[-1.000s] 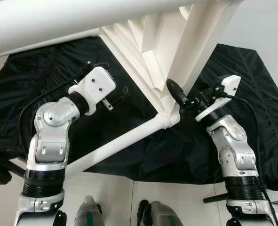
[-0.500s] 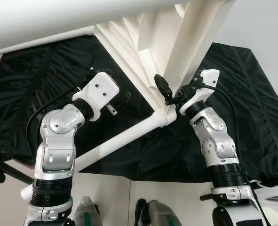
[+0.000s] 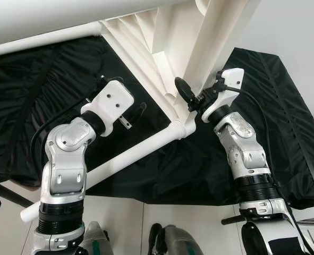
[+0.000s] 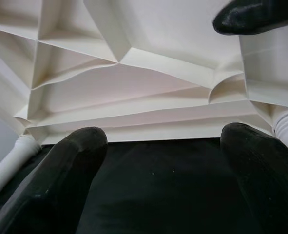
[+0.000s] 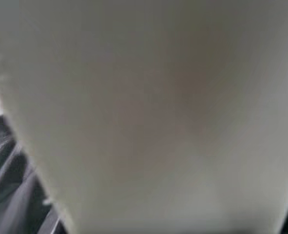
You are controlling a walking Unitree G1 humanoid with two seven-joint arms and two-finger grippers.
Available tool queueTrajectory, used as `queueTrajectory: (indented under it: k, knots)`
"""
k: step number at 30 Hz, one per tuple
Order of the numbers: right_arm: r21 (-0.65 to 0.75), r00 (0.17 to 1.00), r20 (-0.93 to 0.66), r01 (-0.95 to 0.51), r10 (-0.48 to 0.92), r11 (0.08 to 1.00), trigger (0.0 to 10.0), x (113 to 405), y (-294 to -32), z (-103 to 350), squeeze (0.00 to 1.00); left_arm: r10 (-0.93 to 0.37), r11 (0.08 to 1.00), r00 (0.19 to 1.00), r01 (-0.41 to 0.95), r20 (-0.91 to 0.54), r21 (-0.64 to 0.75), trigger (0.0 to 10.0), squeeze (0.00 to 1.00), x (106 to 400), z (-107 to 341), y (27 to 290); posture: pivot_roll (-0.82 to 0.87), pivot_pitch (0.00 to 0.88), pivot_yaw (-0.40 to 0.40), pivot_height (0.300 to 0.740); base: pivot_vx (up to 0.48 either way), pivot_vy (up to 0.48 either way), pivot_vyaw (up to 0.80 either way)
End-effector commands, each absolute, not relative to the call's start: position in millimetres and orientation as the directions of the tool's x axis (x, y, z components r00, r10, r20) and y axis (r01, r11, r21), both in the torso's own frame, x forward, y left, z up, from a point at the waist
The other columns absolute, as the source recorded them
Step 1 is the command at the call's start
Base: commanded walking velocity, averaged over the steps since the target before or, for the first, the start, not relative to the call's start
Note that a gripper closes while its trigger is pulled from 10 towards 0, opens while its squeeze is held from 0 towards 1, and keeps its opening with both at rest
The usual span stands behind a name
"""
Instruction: Building children table
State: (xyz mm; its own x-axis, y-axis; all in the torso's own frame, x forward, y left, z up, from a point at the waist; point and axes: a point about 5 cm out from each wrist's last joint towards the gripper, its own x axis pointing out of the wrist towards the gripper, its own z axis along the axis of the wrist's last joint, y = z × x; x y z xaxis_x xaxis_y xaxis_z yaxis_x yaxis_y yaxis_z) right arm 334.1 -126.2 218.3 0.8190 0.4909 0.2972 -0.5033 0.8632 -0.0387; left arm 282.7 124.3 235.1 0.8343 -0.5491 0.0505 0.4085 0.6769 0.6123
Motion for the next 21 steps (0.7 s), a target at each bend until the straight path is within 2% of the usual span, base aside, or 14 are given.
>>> queueTrajectory:
  k: [1, 8, 9, 13, 17, 21]
  knots:
    - [-0.048, 0.823, 0.308, -0.487, 0.477, 0.872, 0.0, 330.5, -136.6, 222.9, 0.00, -0.355, 0.798, 0.910, 0.177, 0.212, 0.576, 10.0, 0.00, 285.8, 244.9, 131.9, 0.09, 0.102, -0.159, 0.740, 0.000, 0.000, 0.00]
    - [-0.065, 0.840, 0.308, -0.449, 0.446, 0.891, 0.0, 321.2, -150.9, 221.0, 0.00, -0.368, 0.792, 0.904, 0.182, 0.217, 0.583, 10.0, 0.00, 288.7, 248.1, 129.4, 0.07, 0.099, -0.143, 0.740, 0.000, 0.000, 0.00]
    - [-0.032, 0.858, 0.333, -0.403, 0.390, 0.914, 0.0, 314.3, -160.7, 221.5, 0.00, -0.382, 0.787, 0.898, 0.194, 0.216, 0.586, 10.0, 0.00, 290.3, 248.8, 127.3, 0.05, 0.099, -0.127, 0.740, 0.000, 0.000, 0.00]
    - [0.059, 0.887, 0.359, -0.334, 0.292, 0.941, 0.0, 301.5, -172.4, 216.7, 0.00, -0.400, 0.783, 0.891, 0.209, 0.216, 0.585, 10.0, 0.00, 292.2, 250.6, 124.4, 0.03, 0.099, -0.106, 0.740, 0.000, 0.000, 0.00]
    - [0.087, 0.894, 0.373, -0.299, 0.247, 0.950, 0.0, 296.5, -176.4, 216.3, 0.00, -0.410, 0.780, 0.886, 0.219, 0.215, 0.587, 10.0, 0.00, 292.9, 251.0, 123.0, 0.03, 0.099, -0.095, 0.740, 0.000, 0.000, 0.00]
    - [0.142, 0.907, 0.400, -0.202, 0.130, 0.969, 0.0, 284.9, -187.3, 217.4, 0.00, -0.438, 0.770, 0.875, 0.245, 0.208, 0.589, 10.0, 0.00, 296.0, 251.2, 119.1, -0.01, 0.098, -0.063, 0.740, 0.000, 0.000, 0.00]
